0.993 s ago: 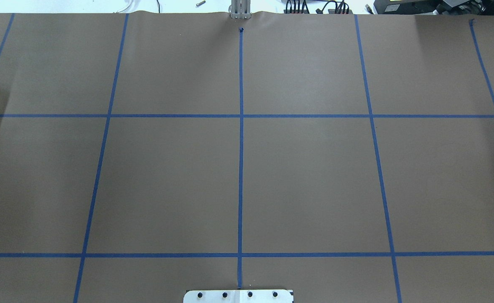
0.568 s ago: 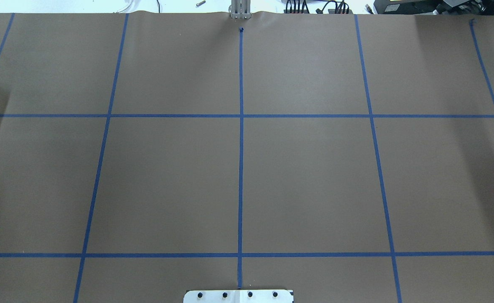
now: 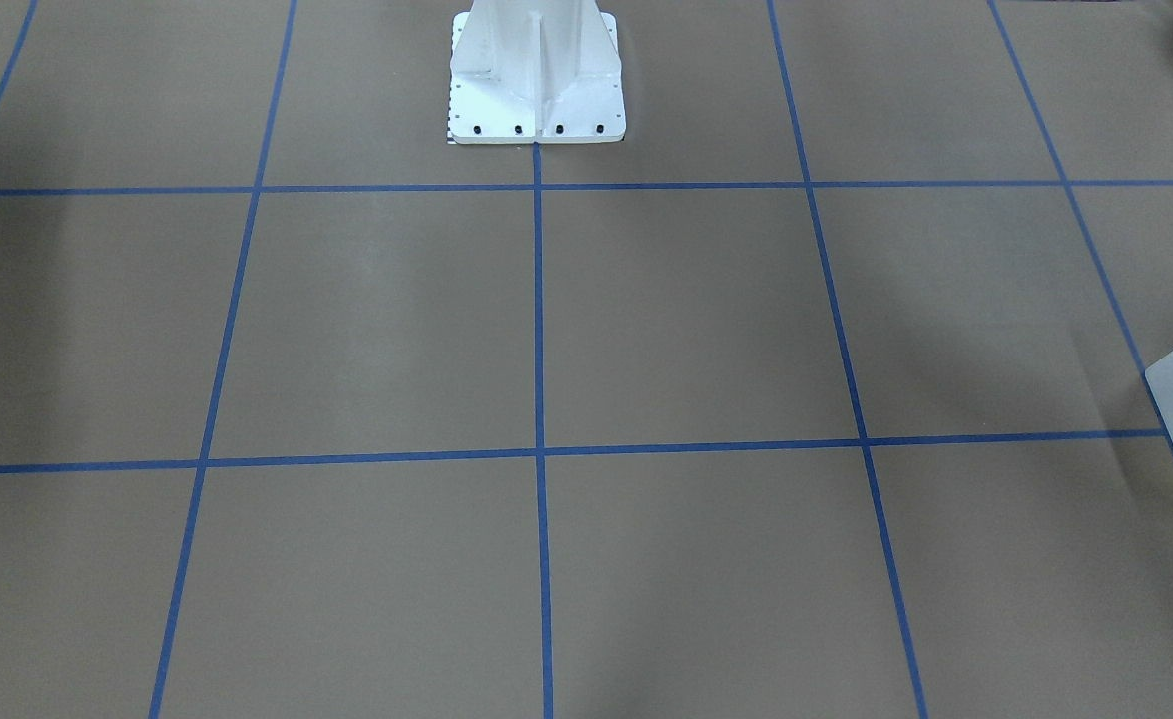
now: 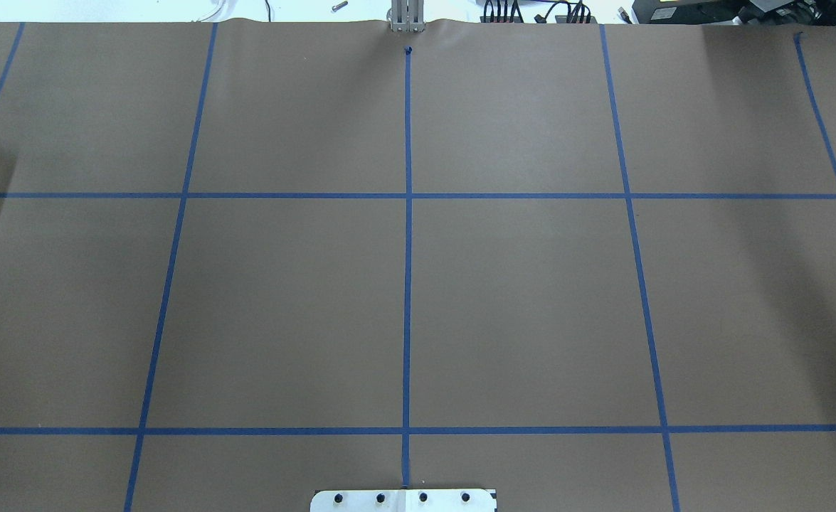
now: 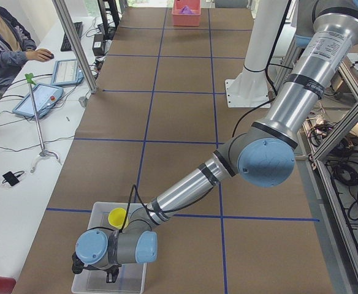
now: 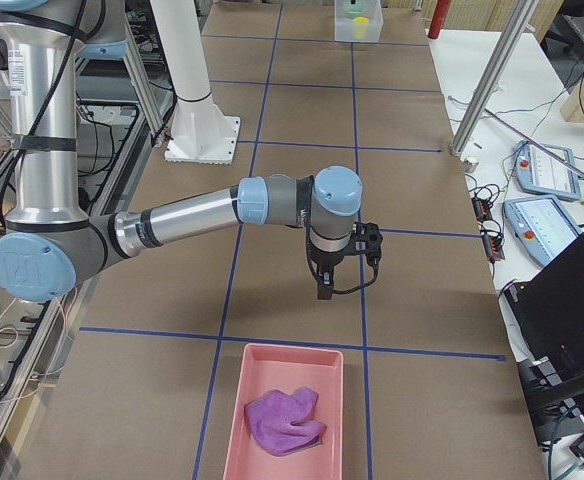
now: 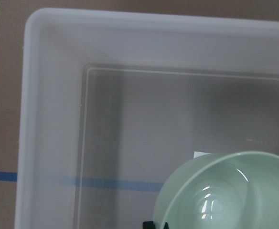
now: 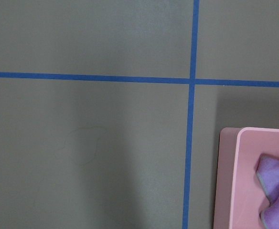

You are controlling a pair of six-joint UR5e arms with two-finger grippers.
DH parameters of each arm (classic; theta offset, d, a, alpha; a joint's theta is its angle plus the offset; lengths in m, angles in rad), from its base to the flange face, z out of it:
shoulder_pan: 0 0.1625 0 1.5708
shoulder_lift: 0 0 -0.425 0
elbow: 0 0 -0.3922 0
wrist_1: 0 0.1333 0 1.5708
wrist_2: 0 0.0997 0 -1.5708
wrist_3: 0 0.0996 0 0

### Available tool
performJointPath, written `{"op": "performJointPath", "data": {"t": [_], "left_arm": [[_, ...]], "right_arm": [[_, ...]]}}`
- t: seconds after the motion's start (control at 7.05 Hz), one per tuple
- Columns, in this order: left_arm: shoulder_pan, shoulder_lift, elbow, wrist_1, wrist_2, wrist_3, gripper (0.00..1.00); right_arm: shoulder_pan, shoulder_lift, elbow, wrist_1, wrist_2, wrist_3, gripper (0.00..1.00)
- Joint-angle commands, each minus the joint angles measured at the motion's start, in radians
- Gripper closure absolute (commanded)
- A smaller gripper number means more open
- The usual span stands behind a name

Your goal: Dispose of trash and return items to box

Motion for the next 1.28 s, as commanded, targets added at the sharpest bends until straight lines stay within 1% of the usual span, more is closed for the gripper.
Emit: {"op": "performJointPath", "data": {"t": [0.0,0.14,0.28,0.43,0.57,0.71,0.85,0.99,1.14], "left_arm": [[0.014,-0.001,0.057,-0.129,0.029,-0.143,0.71],[0.021,-0.001,0.06,-0.139,0.041,-0.144,0.22],[0.025,-0.002,0.053,-0.139,0.044,-0.144,0.03],[0.028,-0.004,0.016,-0.135,0.035,-0.151,0.03],[0.025,0.011,-0.092,-0.095,-0.036,-0.162,0.03],[0.024,0.021,-0.225,-0.007,-0.077,-0.205,0.02],[0.03,0.06,-0.383,0.089,-0.08,-0.21,0.02],[0.042,0.114,-0.605,0.264,-0.08,-0.21,0.02],[0.079,0.172,-0.853,0.474,-0.073,-0.211,0.02]], "right_arm": [[-0.003,-0.006,0.002,0.001,-0.002,0.0,0.0],[-0.001,-0.008,0.003,0.001,0.0,0.0,0.0],[-0.001,-0.008,0.005,0.001,0.0,0.0,0.0],[-0.001,-0.015,0.022,-0.006,0.0,0.0,0.0],[-0.001,-0.028,0.043,-0.008,-0.002,0.0,0.0],[-0.001,-0.031,0.06,-0.023,-0.002,0.0,0.0],[-0.001,-0.035,0.091,-0.063,-0.006,0.0,0.0],[-0.001,-0.038,0.109,-0.081,-0.008,0.0,0.0],[-0.001,-0.045,0.109,-0.081,-0.009,0.0,0.0]]}}
